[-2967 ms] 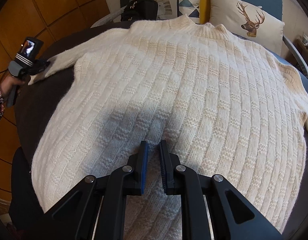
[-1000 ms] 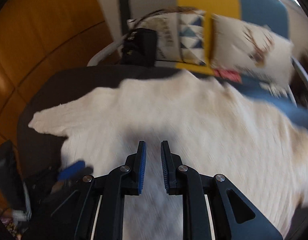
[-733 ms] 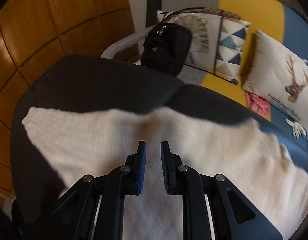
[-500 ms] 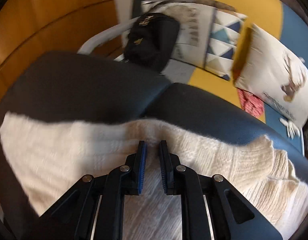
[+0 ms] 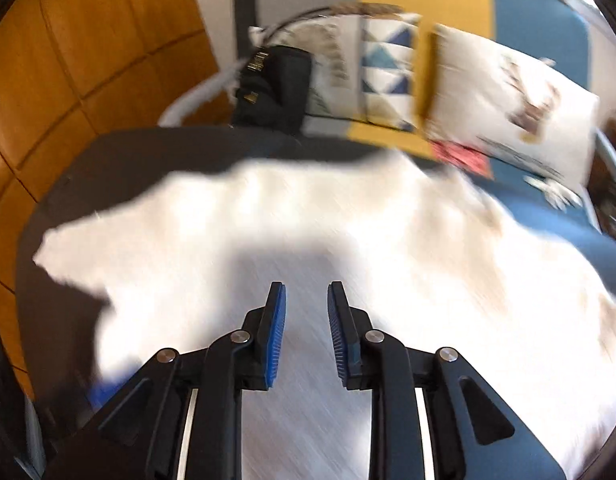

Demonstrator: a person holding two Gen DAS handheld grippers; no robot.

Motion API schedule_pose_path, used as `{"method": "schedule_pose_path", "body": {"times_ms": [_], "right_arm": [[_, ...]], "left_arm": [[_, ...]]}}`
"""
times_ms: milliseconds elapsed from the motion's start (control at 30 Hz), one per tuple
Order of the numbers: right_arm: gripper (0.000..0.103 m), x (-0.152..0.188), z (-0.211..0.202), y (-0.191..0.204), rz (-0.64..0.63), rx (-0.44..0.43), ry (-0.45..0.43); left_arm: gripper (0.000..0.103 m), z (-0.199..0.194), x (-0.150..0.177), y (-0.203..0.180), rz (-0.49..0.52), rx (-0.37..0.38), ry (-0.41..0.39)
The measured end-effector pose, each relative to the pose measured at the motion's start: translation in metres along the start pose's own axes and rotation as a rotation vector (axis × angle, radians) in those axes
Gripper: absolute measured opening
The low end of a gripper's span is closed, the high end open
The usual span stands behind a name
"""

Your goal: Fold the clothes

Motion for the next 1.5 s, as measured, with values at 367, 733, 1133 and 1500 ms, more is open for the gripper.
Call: {"method": "schedule_pose_path", "body": {"times_ms": [367,733,1133,1500], "right_arm": [[0.032,0.086,-0.016,-0.098,0.084,0.285,0.007],[0.035,0.09,-0.033,-0.108,0.176,0.216,-0.02],[0.035,0.156,-0.063,-0.134,0.241,0.354,0.032],[0.04,0.167,-0.065,-0.156,0.197,0.365,0.004]], "left_arm": [[0.019,0.006,-0.002,-0.015,0.078,-0.095,0.05],[0.02,0.009,-0.001,-0.022,0.134,-0.16,0.076],[0.021,0.012,0.002,-0.031,0.211,-0.21,0.112],[0.022,0.003,0.0,-0.028,0.304,-0.143,0.206]]}}
Point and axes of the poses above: each gripper's, at about its wrist camera, not at the fingertips, and z roughly the way its jaws point, y to its left, x to its underside, the point moved 3 cm from there along z, roughly the way its jaws point, and after that the axes turned 15 degrees about x, right-handed, at the moved point
